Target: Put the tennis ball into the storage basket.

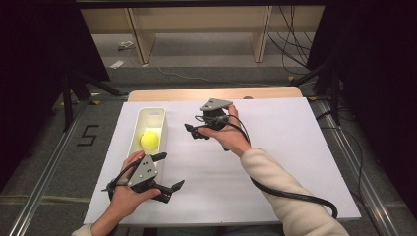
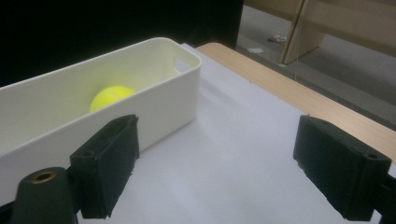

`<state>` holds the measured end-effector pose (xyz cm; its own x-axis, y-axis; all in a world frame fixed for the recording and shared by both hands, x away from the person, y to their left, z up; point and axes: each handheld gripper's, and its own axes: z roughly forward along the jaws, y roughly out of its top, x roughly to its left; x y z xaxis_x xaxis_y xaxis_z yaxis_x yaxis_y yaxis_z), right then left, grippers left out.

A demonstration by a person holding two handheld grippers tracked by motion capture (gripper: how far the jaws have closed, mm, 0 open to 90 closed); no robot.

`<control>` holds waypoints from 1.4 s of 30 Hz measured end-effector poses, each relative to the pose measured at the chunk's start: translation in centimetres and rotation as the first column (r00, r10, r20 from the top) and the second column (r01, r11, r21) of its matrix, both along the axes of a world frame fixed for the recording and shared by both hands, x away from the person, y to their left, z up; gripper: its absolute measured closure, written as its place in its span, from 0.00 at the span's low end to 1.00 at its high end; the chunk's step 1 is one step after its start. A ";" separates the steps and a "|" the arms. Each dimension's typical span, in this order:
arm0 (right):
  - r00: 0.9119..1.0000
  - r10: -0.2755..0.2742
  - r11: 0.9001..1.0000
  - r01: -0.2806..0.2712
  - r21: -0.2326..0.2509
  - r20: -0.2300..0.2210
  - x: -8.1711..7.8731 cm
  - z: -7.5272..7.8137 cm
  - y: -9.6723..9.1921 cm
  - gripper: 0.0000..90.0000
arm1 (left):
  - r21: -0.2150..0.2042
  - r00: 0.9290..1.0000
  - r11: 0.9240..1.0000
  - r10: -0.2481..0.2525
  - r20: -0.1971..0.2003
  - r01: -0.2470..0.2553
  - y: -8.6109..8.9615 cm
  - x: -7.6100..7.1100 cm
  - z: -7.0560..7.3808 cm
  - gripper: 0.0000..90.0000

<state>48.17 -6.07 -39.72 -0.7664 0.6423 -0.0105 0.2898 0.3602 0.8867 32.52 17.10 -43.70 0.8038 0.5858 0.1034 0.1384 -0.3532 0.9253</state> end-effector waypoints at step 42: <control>0.994 -0.109 0.994 0.109 0.007 -0.008 -1.6 -0.6 -7.7 0.17 | -0.006 1.000 1.000 0.006 -0.001 -0.006 0.0 0.0 0.0 0.00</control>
